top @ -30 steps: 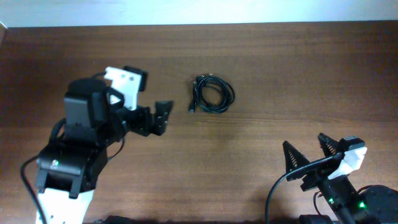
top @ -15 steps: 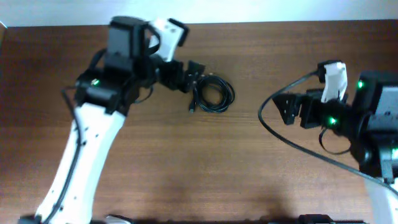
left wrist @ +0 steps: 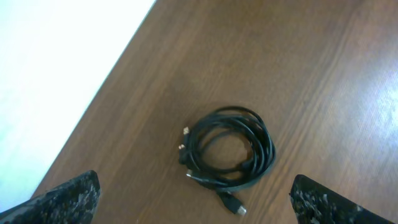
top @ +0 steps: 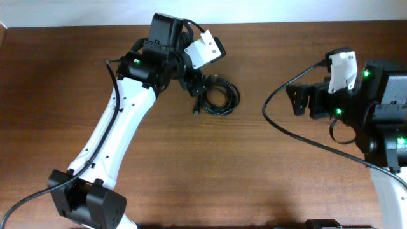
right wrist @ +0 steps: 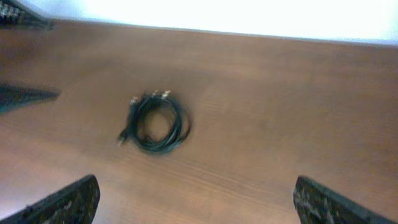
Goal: Untangle cables
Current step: 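Move both grippers forward toward the coiled black cable bundle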
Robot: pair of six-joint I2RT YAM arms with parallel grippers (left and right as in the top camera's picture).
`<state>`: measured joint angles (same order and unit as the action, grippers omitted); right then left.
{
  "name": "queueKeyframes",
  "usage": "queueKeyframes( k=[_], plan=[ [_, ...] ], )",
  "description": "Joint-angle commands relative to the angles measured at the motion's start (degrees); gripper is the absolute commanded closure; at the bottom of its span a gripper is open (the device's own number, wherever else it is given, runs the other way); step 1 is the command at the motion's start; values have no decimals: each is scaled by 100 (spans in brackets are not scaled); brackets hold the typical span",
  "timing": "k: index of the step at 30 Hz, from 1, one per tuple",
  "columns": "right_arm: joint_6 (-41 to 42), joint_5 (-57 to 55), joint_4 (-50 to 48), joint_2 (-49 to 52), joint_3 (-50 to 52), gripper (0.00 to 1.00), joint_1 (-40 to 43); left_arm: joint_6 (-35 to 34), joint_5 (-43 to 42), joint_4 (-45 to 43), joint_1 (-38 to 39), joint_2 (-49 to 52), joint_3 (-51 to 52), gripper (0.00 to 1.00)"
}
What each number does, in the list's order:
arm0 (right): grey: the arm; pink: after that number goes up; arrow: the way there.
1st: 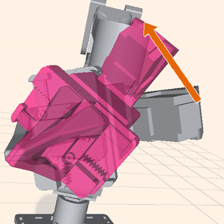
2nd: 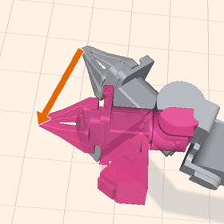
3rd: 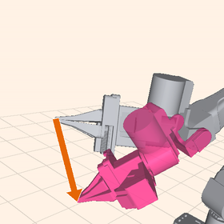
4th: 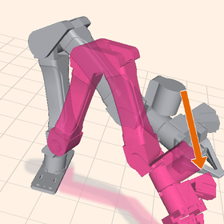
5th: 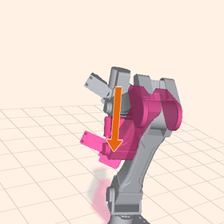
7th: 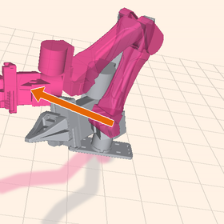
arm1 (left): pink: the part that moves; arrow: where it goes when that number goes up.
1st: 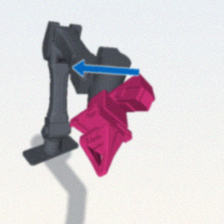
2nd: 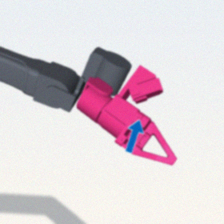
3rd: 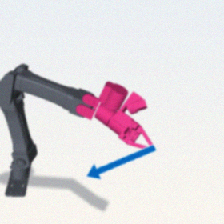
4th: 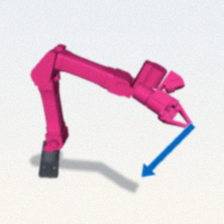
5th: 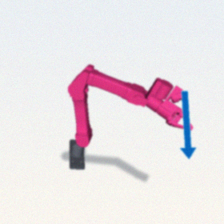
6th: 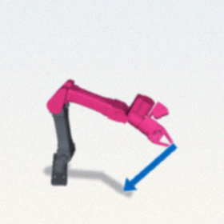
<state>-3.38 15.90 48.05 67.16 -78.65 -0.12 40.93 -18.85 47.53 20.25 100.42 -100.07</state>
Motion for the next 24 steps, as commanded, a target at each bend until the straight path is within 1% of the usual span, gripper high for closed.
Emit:
queueKeyframes(
  k=[1, 3, 4, 6, 8, 10, 11, 15, 17, 18, 20, 24],
  plan=[
    [-7, -1185, -647, 79, -105, 1, -35, 28, -131, 61, 15, 61, -98, 1],
    [-92, -1449, -964, 138, -105, 1, -35, 81, -131, 61, 15, 61, -98, 2],
    [-92, -1539, -1145, 212, -105, 1, -35, 275, -131, 39, 17, 63, -98, 1],
    [-90, -1532, -1217, 350, -105, 2, -37, 289, -70, -339, -48, 199, -98, 2],
    [-87, -1532, -1106, 466, -105, 1, -37, 46, -133, -920, -262, 544, -103, 2],
    [-81, -1532, -949, 494, -105, 1, -37, -131, -149, -1211, -520, 990, -188, 2],
    [-66, -1530, -817, 494, -105, 1, -37, -144, -249, -1235, -713, 1346, -378, 1],
    [-66, -1528, -431, 496, -105, 1, -37, -50, -352, -1287, -1008, 2262, -929, 2],
    [87, -1517, -385, 494, -105, 1, -61, -59, -721, -1220, -1019, 2527, -929, 2],
    [170, -1513, -361, 494, -105, 1, -79, -92, -1097, -1080, -1014, 2649, -927, 1],
    [487, -1513, -273, 494, -105, 1, -142, -525, -1523, -944, -1003, 2763, -927, 2],
    [881, -1517, -42, 496, -105, 1, -330, -1185, -1843, -796, -896, 2793, -929, 1]
  ],
)
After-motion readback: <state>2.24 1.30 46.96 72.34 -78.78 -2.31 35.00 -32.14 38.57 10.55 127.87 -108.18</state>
